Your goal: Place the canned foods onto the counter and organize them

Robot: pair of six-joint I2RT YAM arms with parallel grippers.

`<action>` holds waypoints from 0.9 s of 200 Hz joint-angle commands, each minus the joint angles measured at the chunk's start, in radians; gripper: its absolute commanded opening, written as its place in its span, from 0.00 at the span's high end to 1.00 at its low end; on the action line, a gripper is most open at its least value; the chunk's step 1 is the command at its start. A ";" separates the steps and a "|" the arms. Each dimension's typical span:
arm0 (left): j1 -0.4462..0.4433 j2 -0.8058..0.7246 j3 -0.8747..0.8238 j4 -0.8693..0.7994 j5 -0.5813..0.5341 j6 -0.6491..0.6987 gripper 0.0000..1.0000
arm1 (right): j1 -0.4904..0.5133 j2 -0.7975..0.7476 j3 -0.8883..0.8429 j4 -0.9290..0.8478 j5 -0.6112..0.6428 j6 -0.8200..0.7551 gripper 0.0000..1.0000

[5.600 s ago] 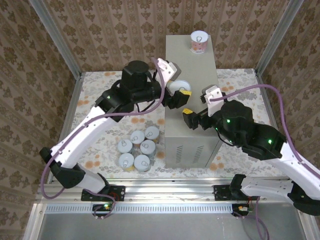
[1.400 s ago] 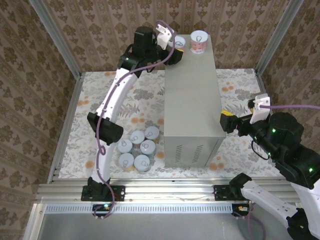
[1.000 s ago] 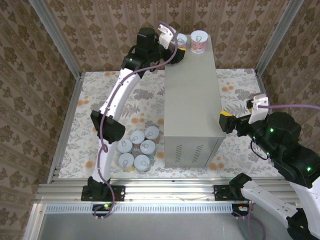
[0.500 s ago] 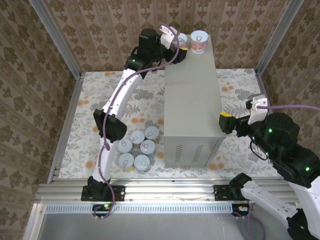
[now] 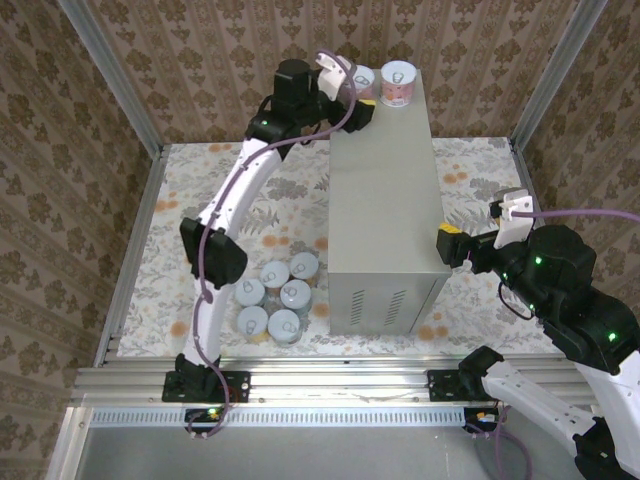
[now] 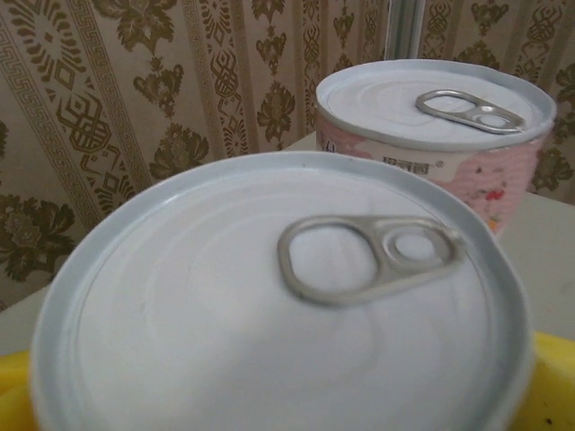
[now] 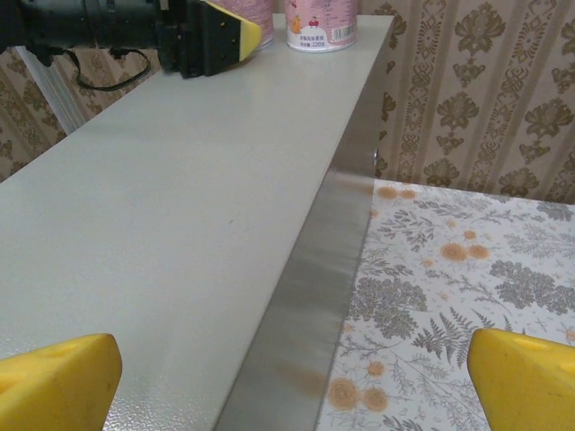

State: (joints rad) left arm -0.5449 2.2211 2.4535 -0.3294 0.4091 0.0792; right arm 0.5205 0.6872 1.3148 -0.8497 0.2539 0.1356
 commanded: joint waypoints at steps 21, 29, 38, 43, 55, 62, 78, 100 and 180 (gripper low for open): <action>0.030 -0.147 -0.191 0.031 0.022 0.014 0.00 | -0.004 0.005 -0.014 0.046 0.000 0.023 0.00; 0.035 -0.164 -0.210 0.031 0.020 0.015 0.00 | -0.004 0.004 -0.016 0.047 -0.002 0.024 0.00; 0.040 -0.177 -0.230 0.034 0.018 0.015 0.00 | -0.004 0.005 -0.015 0.047 -0.005 0.025 0.00; 0.043 -0.182 -0.239 0.033 0.015 0.016 0.00 | -0.003 0.005 -0.015 0.049 -0.005 0.026 0.00; 0.050 -0.182 -0.238 0.024 0.009 0.014 0.00 | -0.004 0.004 -0.015 0.048 -0.007 0.028 0.00; 0.053 -0.178 -0.235 0.019 0.002 0.013 0.00 | -0.003 0.004 -0.015 0.048 -0.010 0.029 0.00; 0.060 -0.171 -0.225 0.016 -0.017 0.009 0.00 | -0.004 0.002 -0.015 0.046 -0.012 0.032 0.00; 0.063 -0.147 -0.188 -0.007 -0.062 0.013 0.00 | -0.003 -0.006 -0.014 0.040 -0.009 0.035 0.00; 0.070 -0.073 -0.050 -0.088 -0.126 0.019 0.00 | -0.003 -0.009 -0.014 0.029 -0.002 0.035 0.00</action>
State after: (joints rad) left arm -0.4850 2.1269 2.3569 -0.3820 0.3073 0.0803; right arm 0.5205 0.6888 1.3052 -0.8333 0.2535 0.1577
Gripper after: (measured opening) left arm 0.999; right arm 0.999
